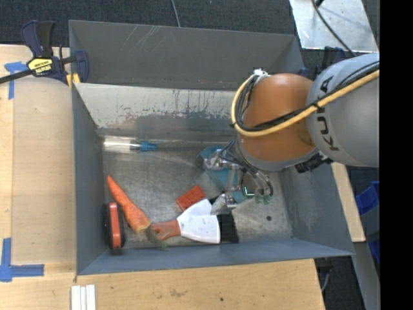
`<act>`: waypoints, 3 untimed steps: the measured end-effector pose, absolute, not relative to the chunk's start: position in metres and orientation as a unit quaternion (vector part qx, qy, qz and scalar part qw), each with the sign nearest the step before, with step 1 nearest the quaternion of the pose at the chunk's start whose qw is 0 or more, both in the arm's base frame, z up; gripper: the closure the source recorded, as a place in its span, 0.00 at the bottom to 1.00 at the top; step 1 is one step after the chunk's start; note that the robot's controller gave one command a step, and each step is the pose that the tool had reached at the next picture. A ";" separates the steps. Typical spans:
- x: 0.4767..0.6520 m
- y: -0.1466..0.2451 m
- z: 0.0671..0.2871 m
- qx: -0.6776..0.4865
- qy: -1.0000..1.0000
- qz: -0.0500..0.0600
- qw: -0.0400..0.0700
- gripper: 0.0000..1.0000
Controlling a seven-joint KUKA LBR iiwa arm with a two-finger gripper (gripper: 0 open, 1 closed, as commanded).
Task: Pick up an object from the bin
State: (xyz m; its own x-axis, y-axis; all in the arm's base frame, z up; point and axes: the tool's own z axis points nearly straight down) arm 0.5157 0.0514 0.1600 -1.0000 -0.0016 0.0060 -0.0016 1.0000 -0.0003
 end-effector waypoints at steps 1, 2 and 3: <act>0.518 0.051 0.164 0.000 -1.000 0.000 -0.001 0.00; 0.532 0.061 0.150 0.122 -0.993 0.000 -0.003 0.00; 0.555 0.071 0.162 0.254 -0.967 0.000 -0.004 0.00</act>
Offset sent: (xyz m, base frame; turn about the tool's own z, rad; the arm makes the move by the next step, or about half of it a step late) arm 0.0381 0.0258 -0.0380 -0.6453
